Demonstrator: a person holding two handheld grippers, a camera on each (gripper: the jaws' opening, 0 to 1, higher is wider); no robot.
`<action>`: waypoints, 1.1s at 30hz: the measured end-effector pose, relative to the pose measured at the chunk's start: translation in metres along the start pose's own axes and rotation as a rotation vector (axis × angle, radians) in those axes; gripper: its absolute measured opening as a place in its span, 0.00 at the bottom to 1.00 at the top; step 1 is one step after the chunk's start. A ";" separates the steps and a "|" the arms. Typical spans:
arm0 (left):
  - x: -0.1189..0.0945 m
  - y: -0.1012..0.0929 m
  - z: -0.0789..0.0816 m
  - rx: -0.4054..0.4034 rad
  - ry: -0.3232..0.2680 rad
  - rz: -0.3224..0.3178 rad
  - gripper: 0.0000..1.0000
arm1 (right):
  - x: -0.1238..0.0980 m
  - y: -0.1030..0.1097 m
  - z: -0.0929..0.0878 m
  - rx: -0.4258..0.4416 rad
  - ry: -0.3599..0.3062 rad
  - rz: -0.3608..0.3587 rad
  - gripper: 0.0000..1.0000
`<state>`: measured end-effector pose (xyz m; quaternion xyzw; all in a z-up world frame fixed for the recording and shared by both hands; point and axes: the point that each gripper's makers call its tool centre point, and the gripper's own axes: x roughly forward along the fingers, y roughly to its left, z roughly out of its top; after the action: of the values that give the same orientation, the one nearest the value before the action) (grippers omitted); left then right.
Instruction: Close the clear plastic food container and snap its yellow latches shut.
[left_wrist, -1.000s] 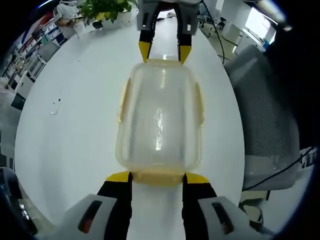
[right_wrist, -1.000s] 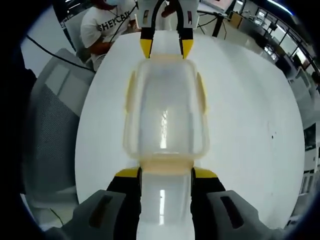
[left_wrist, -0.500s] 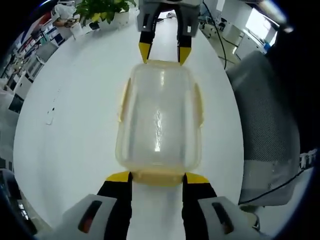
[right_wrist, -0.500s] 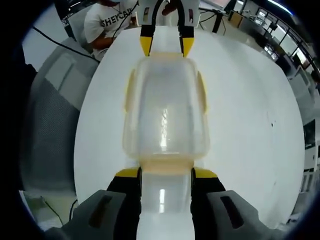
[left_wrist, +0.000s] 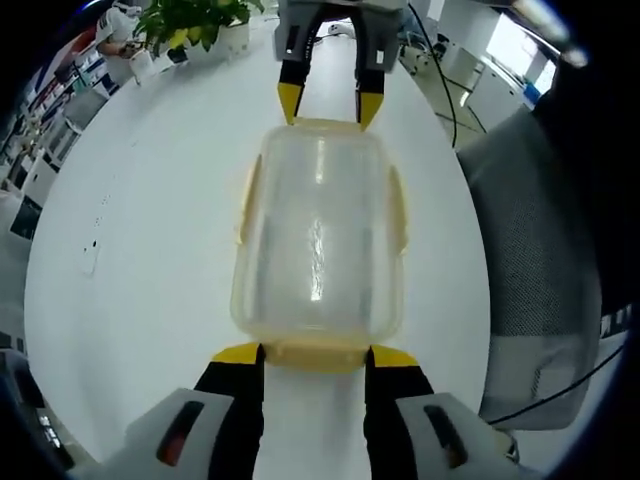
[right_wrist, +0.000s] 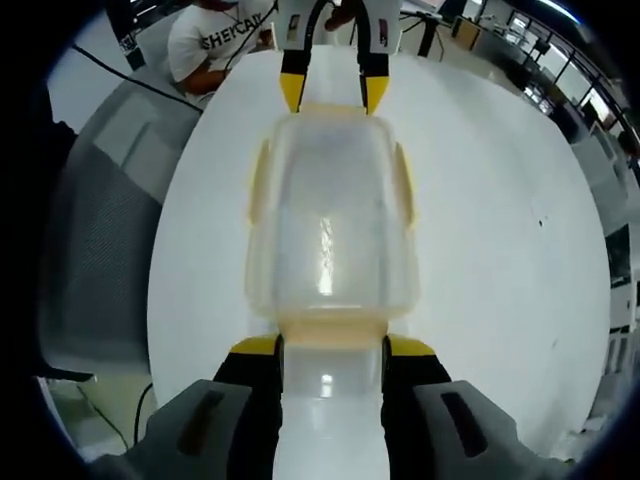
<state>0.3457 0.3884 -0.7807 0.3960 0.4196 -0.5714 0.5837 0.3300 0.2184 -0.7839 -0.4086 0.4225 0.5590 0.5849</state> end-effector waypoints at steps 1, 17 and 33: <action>0.001 0.000 0.004 -0.001 -0.003 -0.003 0.34 | 0.000 0.000 -0.003 0.002 0.002 0.000 0.35; 0.017 -0.002 0.038 0.022 -0.015 -0.018 0.34 | -0.008 0.002 -0.038 0.009 0.014 -0.010 0.35; 0.029 -0.007 0.070 0.040 -0.047 -0.018 0.34 | -0.021 0.008 -0.070 0.018 0.017 -0.021 0.35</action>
<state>0.3410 0.3123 -0.7850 0.3904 0.3978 -0.5940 0.5801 0.3191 0.1457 -0.7857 -0.4127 0.4280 0.5454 0.5907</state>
